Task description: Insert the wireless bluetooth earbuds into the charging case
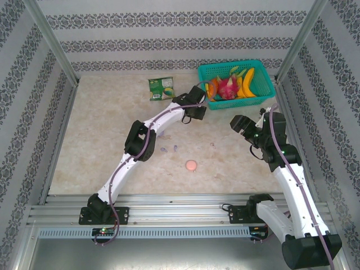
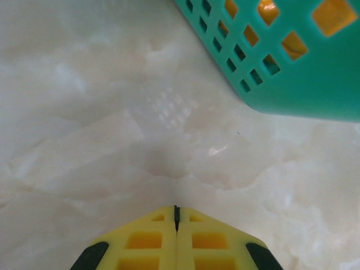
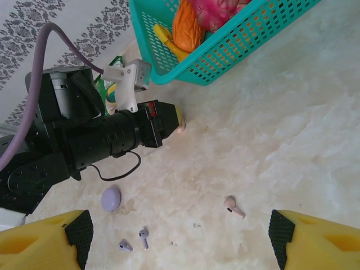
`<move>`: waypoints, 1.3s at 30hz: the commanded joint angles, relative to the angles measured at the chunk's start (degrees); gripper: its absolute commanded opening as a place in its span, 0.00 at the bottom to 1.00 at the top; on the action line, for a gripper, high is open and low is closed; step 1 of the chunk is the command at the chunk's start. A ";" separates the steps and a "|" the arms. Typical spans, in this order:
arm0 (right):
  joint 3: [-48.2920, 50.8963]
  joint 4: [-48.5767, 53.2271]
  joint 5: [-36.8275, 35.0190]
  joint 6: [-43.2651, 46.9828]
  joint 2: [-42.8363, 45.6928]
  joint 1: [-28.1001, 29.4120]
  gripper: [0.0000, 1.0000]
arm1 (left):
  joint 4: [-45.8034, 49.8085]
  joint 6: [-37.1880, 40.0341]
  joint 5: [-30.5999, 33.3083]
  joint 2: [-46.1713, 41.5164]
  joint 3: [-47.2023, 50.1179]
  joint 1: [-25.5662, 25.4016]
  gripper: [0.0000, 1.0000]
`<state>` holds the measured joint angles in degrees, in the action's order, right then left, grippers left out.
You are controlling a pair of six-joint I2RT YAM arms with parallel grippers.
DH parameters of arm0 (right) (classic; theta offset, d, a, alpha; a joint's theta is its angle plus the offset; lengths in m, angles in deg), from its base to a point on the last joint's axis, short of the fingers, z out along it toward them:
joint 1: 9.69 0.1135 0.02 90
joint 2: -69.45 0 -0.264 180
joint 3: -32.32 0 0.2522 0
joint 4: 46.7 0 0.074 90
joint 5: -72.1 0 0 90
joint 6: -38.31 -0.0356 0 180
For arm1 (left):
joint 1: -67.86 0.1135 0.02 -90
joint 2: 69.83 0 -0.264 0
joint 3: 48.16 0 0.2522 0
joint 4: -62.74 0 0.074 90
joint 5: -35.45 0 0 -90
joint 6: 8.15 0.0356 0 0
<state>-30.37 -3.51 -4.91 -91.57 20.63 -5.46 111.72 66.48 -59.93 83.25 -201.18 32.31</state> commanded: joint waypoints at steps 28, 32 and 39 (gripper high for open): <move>0.11 -1.56 3.21 -3.10 1.86 -0.54 0.84 | -12.90 -9.23 -0.79 -26.17 42.97 -8.57 0.12; 3.22 -2.10 4.98 -4.04 1.66 0.08 0.83 | -13.31 -9.67 1.51 -29.67 44.66 -8.55 0.30; 12.03 -0.60 1.70 -6.00 0.78 8.42 0.81 | -14.85 -9.94 7.49 -40.57 52.98 -7.20 0.80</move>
<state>-21.06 -4.96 -2.05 -95.76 21.85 -0.17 97.85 57.17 -56.26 47.80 -150.51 24.20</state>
